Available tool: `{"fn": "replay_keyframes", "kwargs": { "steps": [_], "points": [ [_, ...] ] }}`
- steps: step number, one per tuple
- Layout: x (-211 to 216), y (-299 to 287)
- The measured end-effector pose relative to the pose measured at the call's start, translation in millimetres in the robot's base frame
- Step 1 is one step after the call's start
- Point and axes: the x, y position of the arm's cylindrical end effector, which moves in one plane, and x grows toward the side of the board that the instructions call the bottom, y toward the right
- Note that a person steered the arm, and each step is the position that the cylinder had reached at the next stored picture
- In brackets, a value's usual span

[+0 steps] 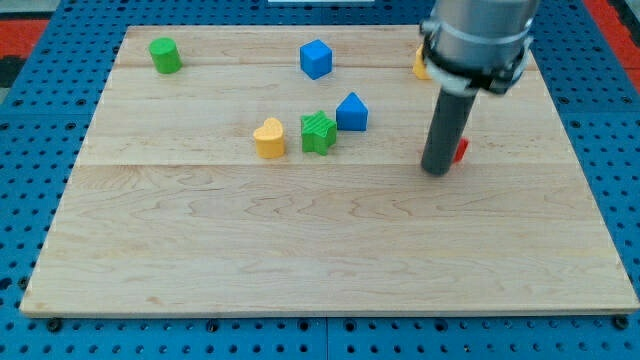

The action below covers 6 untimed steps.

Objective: Move the red star slightly down

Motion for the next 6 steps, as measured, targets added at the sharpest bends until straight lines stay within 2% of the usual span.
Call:
{"fn": "replay_keyframes", "kwargs": {
  "steps": [1,2,3,4,5,6],
  "points": [
    [-24,25],
    [-17,-20],
    [-63,-42],
    [-88,32],
    [-86,63],
    [-48,46]
  ]
}}
